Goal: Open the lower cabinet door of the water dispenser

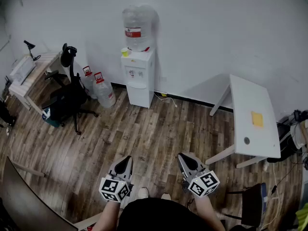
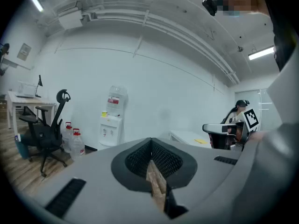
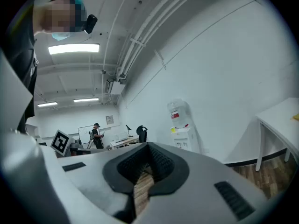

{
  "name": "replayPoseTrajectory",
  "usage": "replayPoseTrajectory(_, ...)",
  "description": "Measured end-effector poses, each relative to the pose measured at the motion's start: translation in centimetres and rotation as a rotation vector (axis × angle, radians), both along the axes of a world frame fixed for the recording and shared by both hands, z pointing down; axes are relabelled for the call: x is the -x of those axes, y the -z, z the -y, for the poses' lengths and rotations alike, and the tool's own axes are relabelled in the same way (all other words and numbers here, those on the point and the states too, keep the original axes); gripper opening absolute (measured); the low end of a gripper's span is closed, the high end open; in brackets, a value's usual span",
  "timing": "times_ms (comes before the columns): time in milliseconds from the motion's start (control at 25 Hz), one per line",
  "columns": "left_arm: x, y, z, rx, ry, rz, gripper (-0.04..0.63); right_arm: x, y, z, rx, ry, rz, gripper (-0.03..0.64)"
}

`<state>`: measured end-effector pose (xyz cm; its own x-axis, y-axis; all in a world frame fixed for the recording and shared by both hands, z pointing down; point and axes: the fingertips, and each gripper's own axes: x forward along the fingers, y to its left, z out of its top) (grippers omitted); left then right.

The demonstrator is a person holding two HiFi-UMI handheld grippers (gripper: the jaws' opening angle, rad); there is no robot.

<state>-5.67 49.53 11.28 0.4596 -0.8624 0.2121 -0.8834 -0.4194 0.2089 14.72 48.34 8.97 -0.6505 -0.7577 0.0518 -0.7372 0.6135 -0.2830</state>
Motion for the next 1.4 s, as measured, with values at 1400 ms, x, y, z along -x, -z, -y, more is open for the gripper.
replayPoseTrajectory(1400,5.9,0.2,2.2,-0.038,-0.056,-0.030,0.014,6.5,-0.7,0.3,0.016,0.002,0.033,0.023)
